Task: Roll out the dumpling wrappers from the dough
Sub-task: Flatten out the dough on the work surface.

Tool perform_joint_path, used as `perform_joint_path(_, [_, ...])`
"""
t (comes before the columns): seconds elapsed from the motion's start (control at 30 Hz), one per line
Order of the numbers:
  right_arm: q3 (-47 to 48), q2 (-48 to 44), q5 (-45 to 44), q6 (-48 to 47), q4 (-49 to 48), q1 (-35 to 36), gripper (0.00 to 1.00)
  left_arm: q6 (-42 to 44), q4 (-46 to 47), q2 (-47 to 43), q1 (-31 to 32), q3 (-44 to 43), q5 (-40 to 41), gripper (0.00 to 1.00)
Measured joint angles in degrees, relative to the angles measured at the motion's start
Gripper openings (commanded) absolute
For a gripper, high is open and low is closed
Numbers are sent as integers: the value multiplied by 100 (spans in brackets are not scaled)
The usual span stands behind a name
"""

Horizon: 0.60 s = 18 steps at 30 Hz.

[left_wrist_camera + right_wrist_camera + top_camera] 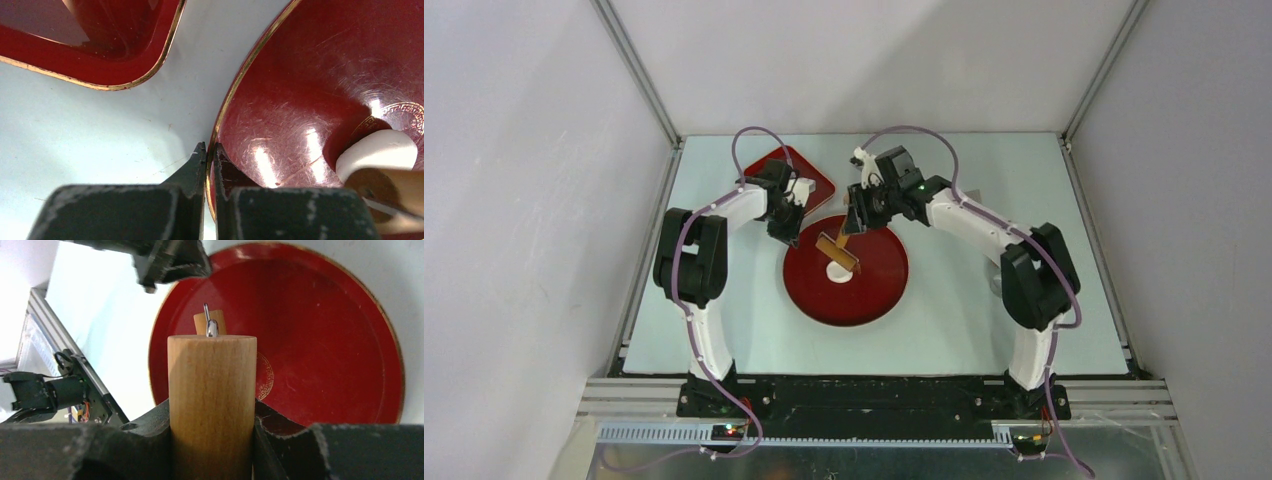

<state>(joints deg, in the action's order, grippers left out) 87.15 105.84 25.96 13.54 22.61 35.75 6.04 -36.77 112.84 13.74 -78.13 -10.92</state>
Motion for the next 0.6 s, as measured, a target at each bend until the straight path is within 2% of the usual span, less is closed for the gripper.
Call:
perform_joint_path(0.23, [-101, 584, 92, 229, 20, -2, 0, 0, 2, 0, -4, 0, -2, 0])
perform_joint_path(0.6, [-111, 695, 214, 378, -72, -20, 0, 0, 2, 0, -17, 0, -33, 0])
